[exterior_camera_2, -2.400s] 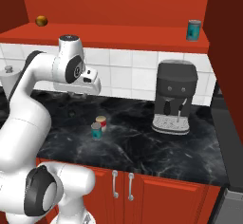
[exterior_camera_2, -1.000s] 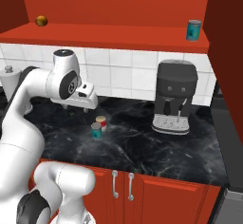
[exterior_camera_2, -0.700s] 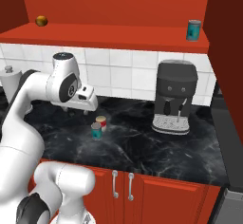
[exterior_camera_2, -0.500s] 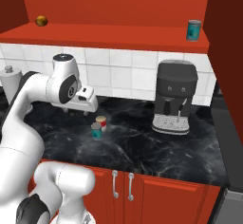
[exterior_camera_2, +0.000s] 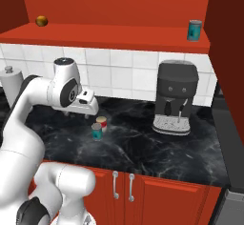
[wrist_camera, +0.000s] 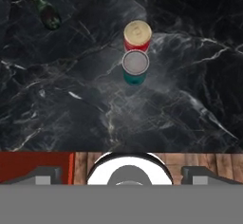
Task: Pick the cans from the counter and place them in their designated side in the cabinet.
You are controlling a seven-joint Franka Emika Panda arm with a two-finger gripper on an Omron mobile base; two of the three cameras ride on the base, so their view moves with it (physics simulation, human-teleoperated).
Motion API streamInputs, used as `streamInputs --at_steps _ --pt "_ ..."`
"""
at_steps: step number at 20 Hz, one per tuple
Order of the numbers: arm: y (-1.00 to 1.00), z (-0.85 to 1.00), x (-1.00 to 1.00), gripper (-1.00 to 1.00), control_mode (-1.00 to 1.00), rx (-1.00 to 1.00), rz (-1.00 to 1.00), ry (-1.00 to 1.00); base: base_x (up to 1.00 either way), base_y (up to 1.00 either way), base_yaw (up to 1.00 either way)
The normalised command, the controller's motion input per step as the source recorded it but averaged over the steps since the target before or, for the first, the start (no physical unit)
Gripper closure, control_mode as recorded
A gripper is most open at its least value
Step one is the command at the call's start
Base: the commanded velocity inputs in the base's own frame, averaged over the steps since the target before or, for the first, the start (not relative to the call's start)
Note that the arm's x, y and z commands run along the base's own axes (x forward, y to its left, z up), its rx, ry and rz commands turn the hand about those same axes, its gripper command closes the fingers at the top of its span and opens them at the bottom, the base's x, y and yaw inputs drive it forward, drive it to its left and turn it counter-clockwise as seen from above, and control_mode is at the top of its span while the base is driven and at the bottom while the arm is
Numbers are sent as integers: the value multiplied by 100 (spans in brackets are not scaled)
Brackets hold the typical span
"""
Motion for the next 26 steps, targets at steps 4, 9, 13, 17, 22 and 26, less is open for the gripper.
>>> streamInputs --at_steps 4,9,13,17,22,26 --pt "0 -13 0 -100 -100 0 1 0 0 0 0" --pt "-1 -12 0 -100 -100 0 1 -2 0 0 0" --pt "-4 -12 0 -100 -100 0 0 -4 0 0 0" --pt "-9 -11 0 -100 -100 0 0 -4 0 0 0" --pt "-8 -12 0 -100 -100 0 0 -3 0 0 0" --pt "-2 -15 0 -100 -100 0 0 -2 0 0 0"
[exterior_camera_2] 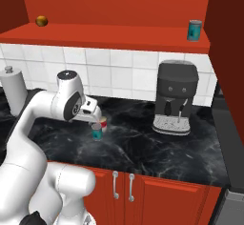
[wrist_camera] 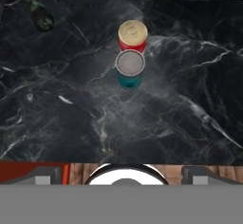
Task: Pick the cans from the counter and place them in their designated side in the cabinet.
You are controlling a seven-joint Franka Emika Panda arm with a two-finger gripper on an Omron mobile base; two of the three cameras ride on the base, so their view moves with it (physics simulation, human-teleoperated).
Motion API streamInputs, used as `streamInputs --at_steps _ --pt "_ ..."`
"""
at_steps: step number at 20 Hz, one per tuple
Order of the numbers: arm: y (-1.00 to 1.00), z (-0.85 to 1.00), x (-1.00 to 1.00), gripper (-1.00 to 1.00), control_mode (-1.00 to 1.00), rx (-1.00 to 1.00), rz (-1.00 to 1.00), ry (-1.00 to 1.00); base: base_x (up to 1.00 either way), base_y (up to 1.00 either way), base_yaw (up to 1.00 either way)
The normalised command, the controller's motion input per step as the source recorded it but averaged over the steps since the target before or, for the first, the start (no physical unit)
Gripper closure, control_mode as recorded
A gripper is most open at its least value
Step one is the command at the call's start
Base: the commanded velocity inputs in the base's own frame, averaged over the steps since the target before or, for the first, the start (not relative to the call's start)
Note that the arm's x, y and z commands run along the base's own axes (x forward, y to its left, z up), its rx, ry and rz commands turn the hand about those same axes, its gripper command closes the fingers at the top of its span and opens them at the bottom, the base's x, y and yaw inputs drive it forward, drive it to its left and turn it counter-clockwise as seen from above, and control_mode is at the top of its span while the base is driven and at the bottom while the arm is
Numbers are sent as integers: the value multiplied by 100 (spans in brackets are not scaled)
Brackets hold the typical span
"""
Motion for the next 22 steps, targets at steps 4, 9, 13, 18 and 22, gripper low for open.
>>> streamInputs --at_steps 4,9,13,18,22 --pt "-6 -14 0 -100 -100 0 0 -2 0 0 0" --pt "-3 -13 0 -100 -100 0 0 -1 0 0 0" --pt "0 -13 1 -100 -100 0 1 0 0 0 0" --pt "0 -9 6 -100 -100 0 1 0 0 0 0" --pt "0 -8 6 -100 -100 0 1 0 0 0 0"
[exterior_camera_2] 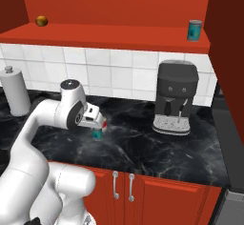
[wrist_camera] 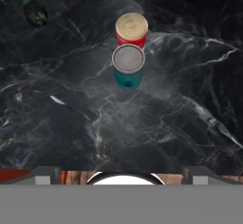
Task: Pick the cans from the counter and place them in their designated side in the cabinet.
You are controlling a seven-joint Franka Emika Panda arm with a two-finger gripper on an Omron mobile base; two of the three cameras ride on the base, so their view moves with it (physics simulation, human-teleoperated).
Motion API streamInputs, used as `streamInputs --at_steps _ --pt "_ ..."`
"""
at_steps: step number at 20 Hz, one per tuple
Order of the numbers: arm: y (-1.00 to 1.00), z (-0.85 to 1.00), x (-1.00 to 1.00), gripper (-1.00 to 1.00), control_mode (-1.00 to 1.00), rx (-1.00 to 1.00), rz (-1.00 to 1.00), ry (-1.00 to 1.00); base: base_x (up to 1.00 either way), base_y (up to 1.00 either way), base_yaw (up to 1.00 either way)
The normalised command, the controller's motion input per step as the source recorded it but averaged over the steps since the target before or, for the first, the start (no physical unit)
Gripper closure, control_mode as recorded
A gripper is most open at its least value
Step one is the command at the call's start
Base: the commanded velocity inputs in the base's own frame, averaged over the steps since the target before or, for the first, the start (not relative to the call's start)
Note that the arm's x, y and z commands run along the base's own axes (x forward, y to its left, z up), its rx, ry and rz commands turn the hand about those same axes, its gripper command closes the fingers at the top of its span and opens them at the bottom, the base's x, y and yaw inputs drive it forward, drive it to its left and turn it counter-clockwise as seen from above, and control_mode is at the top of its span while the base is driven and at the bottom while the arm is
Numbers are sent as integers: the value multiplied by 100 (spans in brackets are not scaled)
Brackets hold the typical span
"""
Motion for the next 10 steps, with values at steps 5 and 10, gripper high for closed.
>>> streamInputs --at_steps 5,10 --pt "0 -7 10 -100 -100 0 1 0 0 0 0" --pt "0 -7 13 -100 -100 0 1 0 0 0 0"
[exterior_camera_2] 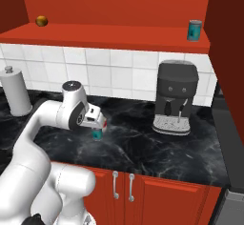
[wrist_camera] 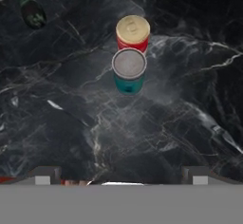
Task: Pick the cans from the counter and place them in their designated side in the cabinet.
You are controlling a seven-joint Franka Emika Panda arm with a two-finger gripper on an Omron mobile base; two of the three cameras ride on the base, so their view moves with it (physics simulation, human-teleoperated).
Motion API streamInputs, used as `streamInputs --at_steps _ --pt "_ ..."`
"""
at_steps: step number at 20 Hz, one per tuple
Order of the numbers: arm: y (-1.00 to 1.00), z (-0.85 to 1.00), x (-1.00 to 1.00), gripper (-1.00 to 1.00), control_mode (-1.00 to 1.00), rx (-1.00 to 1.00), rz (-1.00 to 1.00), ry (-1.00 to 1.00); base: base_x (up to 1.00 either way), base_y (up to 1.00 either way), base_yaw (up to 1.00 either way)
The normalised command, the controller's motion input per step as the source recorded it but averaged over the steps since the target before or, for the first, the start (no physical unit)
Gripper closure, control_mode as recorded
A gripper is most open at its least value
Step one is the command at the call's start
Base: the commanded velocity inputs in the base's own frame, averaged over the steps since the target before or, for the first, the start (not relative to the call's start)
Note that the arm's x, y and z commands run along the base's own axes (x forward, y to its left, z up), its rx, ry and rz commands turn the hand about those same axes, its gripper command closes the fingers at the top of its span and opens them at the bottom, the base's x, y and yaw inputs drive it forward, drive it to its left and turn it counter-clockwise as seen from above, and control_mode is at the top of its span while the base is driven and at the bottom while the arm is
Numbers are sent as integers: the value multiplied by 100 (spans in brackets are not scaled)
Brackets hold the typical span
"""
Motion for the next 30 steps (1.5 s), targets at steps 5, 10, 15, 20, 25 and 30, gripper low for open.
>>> streamInputs --at_steps 5,10,15,20,25,30 --pt "0 -4 12 -100 -100 0 0 0 0 0 0" --pt "0 -7 12 -100 -100 0 0 2 0 0 0" --pt "0 -11 11 -100 -100 0 0 4 0 0 0" --pt "0 -11 13 -100 -100 0 0 3 0 0 0" --pt "0 -9 13 -100 -100 0 0 1 0 0 0" --pt "0 -9 11 -100 -100 0 0 0 0 0 0"
